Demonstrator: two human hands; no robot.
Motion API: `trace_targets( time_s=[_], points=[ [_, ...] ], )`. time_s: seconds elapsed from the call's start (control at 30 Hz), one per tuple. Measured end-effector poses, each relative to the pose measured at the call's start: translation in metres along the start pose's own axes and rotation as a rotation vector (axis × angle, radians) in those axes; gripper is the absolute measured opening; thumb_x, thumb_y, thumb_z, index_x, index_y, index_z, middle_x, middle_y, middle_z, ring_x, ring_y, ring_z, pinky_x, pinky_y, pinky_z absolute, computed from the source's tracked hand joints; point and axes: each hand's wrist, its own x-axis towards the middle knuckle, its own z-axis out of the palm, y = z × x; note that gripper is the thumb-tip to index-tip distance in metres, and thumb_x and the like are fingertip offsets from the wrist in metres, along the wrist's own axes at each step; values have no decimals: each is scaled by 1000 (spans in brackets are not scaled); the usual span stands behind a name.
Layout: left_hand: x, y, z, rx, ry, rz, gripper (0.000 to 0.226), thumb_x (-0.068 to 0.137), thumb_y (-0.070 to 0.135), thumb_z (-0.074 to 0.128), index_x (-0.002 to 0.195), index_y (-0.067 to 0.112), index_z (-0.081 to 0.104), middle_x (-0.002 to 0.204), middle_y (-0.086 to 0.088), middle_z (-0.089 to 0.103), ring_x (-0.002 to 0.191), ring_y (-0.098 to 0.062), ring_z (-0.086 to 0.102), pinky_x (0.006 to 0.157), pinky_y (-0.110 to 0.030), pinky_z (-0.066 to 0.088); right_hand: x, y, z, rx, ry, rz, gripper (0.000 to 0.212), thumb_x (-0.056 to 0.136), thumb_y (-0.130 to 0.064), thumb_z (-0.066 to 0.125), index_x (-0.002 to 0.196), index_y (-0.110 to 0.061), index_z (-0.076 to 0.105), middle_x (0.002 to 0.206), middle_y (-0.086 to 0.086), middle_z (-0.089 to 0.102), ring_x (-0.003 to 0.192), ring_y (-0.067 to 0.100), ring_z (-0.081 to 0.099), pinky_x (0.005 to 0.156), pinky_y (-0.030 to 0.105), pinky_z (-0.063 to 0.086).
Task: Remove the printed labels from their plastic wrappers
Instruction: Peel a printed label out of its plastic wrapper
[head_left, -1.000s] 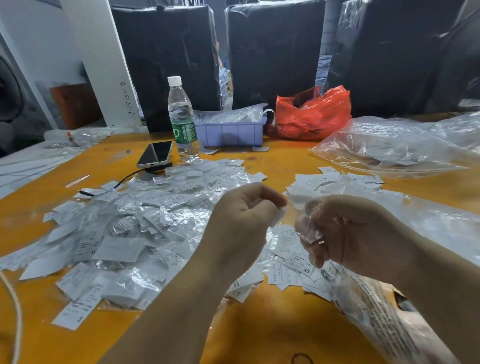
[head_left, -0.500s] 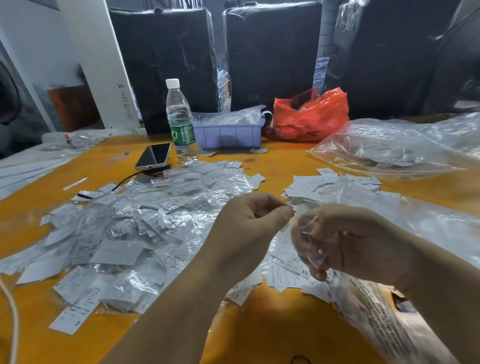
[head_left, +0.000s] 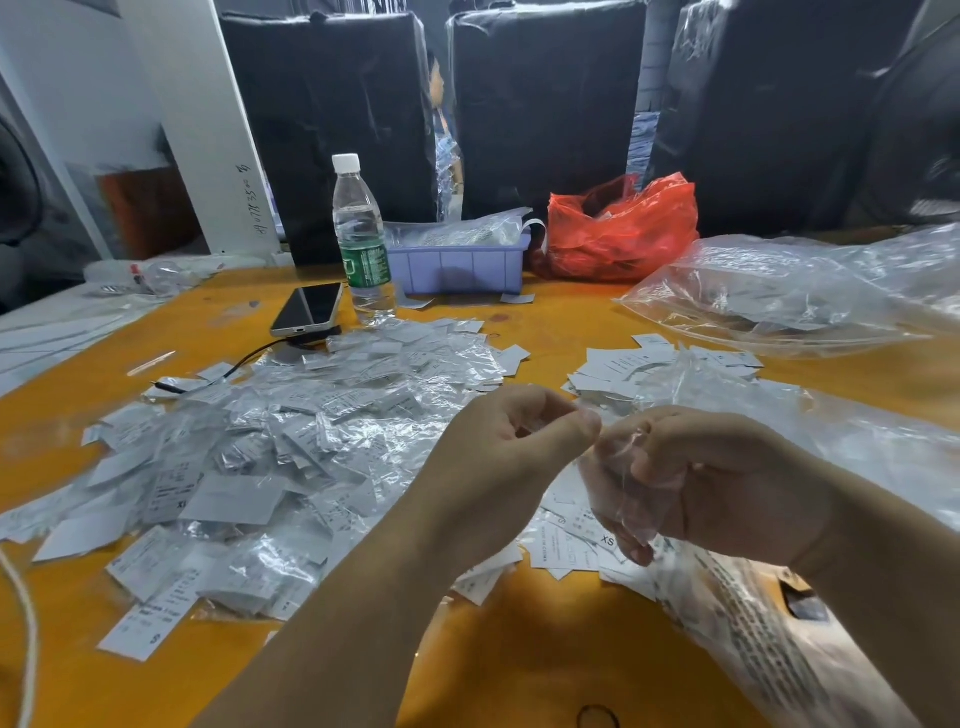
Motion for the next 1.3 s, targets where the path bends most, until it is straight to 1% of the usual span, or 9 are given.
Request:
trace_targets(
  time_s=[0.07,0.2,0.37,0.53,0.63,0.77,1.03,1.13,1.3],
  points=[
    [0,2,-1,-64,-3,31,20,75,38,60,77,21,71,73,-4,66,68,-8,56,58,-16,41,-2,-1,-1,30,35,20,18,63,-17,52,64,-1,59,62,11,51,59,25,46,55,34,46],
    [0,4,-3,-119,19,30,11,73,32,63,70,25,72,63,9,63,61,-3,55,58,-12,43,-4,-2,-3,30,152,14,43,64,-25,57,77,15,48,61,14,50,54,24,51,53,32,49],
    [-2,4,-1,-110,46,50,18,80,35,77,68,23,70,60,13,60,59,2,54,57,-10,43,2,-1,5,-65,273,-107,28,73,-33,75,78,-7,68,64,11,58,56,22,56,52,34,54],
    [0,2,-4,-178,102,20,14,89,21,68,75,20,70,66,7,62,63,-5,56,60,-19,47,2,-3,5,-84,410,-144,17,74,-20,78,70,-9,66,62,10,60,51,17,56,50,29,50],
    [1,3,-7,-277,120,-7,10,89,12,67,80,15,71,66,6,64,64,-7,58,61,-24,51,2,-6,4,-71,480,-131,21,69,-26,72,64,-8,61,55,6,55,47,17,50,46,27,46],
    [1,7,-10,-388,84,-20,13,74,17,61,73,17,74,67,3,66,63,-10,60,58,-26,52,1,-9,6,-48,418,-123,27,79,-21,70,56,-12,61,48,2,42,48,19,42,45,28,40],
    [-1,8,-10,-395,14,34,12,72,14,61,67,20,71,61,0,60,52,-13,54,47,-24,43,-1,-11,8,-27,293,-84,30,77,-25,62,52,-11,54,51,5,36,45,15,39,44,25,37],
    [-1,7,-8,-369,11,41,14,70,10,61,70,20,70,66,-1,61,52,-13,52,47,-24,42,-1,-10,8,-25,261,-63,33,77,-26,63,55,-8,49,51,6,37,46,16,38,44,24,39],
    [-1,8,-7,-392,54,20,21,65,7,60,78,22,68,67,6,61,51,-15,48,46,-25,40,0,-8,6,-45,263,-66,30,77,-26,64,54,-10,53,53,8,33,46,16,38,45,25,39]
  ],
)
